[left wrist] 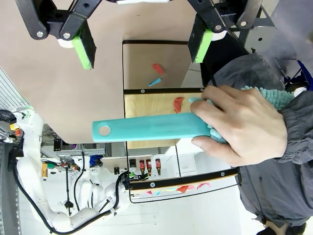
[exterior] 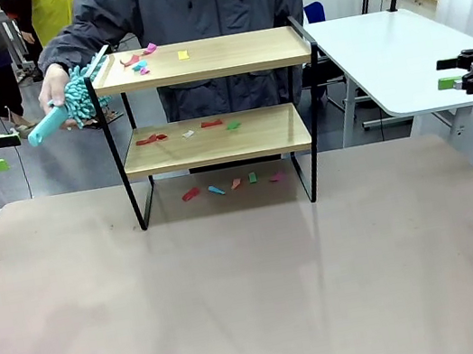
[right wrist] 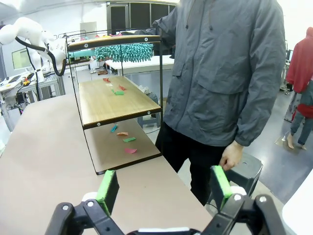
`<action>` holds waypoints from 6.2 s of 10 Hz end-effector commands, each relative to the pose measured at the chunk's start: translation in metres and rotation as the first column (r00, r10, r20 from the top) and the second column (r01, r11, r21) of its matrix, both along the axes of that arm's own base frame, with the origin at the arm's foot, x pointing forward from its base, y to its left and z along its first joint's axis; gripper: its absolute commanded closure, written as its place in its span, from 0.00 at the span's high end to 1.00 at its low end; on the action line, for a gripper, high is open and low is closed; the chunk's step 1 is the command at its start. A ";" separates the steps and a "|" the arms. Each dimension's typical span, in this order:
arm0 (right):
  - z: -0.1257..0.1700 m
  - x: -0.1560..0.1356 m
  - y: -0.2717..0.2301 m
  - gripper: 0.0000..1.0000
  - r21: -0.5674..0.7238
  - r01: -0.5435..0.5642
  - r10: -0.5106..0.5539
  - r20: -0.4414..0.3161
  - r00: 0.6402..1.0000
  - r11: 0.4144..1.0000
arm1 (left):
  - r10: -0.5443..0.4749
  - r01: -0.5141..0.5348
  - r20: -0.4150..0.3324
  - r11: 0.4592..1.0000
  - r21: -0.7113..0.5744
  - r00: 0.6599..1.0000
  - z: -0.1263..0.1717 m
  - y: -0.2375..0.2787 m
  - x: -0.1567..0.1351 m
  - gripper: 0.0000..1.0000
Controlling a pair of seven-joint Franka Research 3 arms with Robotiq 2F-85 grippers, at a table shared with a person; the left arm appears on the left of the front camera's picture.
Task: Clean the shelf.
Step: Pick up the Duster handed by the human.
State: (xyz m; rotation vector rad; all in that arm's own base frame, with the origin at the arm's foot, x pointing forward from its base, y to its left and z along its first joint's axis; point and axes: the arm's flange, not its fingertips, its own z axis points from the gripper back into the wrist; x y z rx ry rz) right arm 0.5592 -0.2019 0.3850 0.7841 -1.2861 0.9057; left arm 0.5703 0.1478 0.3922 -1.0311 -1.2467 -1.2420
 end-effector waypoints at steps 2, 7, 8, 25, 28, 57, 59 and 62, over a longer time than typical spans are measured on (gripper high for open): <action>0.001 0.001 0.001 1.00 0.001 0.000 0.000 0.003 1.000 1.000 | 0.003 -0.003 0.003 1.000 0.002 1.000 0.001 0.000 0.001 1.00; 0.001 0.001 0.001 1.00 0.001 0.000 0.000 0.003 1.000 1.000 | 0.003 -0.003 0.003 1.000 0.002 1.000 0.001 0.000 0.001 1.00; 0.001 0.001 0.001 1.00 0.001 0.000 0.000 0.003 1.000 1.000 | 0.000 0.000 0.000 1.000 0.000 1.000 0.000 0.000 0.000 1.00; 0.001 0.001 0.001 1.00 0.001 0.000 0.000 0.003 1.000 1.000 | 0.810 -0.412 -0.233 0.494 0.766 0.537 0.257 -0.130 -0.115 1.00; 0.001 0.001 0.001 1.00 0.001 0.000 0.000 0.003 1.000 1.000 | 0.814 -0.420 -0.249 0.502 0.756 0.525 0.248 -0.136 -0.110 1.00; 0.001 0.001 0.001 1.00 0.001 0.000 0.000 0.003 1.000 1.000 | 0.999 -0.665 -0.032 0.042 0.746 0.026 0.165 -0.238 -0.109 0.00; 0.001 0.001 0.001 1.00 0.001 0.000 0.000 0.003 1.000 1.000 | 0.999 -0.663 -0.049 0.051 0.747 0.022 0.165 -0.237 -0.109 0.00; 0.001 0.001 0.001 1.00 0.001 0.000 0.000 0.003 1.000 1.000 | 0.997 -0.652 -0.055 0.081 0.754 0.061 0.168 -0.233 -0.106 0.00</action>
